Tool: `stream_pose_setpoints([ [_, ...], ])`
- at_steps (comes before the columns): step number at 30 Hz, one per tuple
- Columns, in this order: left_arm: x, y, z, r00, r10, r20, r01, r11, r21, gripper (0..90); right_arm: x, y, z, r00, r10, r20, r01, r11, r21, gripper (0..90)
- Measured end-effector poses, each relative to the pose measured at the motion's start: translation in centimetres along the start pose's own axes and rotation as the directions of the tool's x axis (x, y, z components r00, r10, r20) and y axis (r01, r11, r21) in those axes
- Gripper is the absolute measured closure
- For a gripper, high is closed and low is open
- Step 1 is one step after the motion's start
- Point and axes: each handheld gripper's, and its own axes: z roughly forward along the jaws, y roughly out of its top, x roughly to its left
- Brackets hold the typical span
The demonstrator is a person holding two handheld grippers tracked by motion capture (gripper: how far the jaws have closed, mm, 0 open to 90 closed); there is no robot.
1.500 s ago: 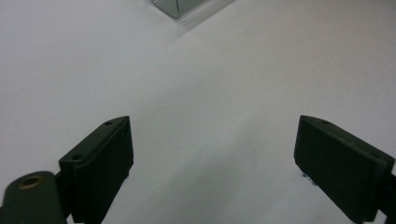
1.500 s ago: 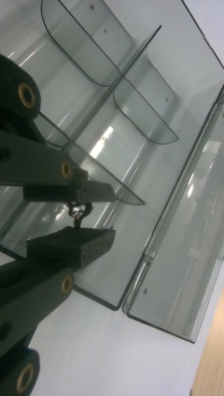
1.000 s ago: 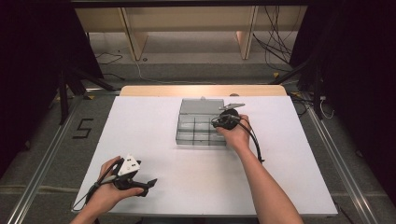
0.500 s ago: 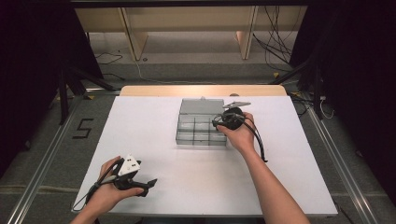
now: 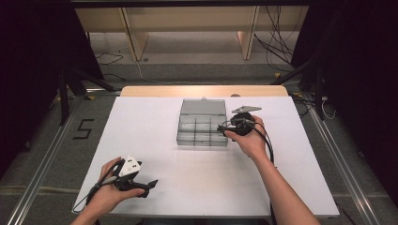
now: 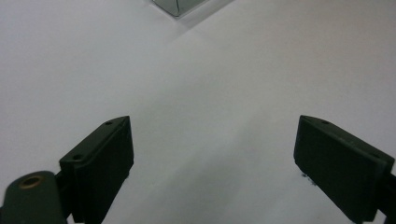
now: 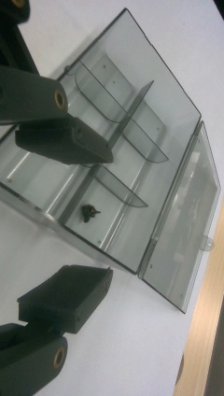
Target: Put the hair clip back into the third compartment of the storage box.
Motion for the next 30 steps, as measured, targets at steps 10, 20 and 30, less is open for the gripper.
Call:
stream_pose_setpoints([
  [10,0.0,0.0,-0.1,1.0000,0.002,-0.002,-0.002,1.0000,-0.001,11.6,0.0,-1.5,-2.3,0.9998,0.000,-0.020,-0.001,1.000,-0.011,34.7],
  [20,-0.1,0.0,0.0,1.0000,-0.002,0.000,0.002,1.0000,0.001,11.6,0.3,-4.1,-5.3,0.9993,-0.008,-0.036,0.007,0.999,-0.039,32.1],
  [30,-0.1,0.0,0.0,1.0000,-0.002,0.001,0.002,1.0000,0.003,11.6,0.3,-6.8,-7.5,0.9979,-0.016,-0.062,0.012,0.998,-0.059,30.5],
])
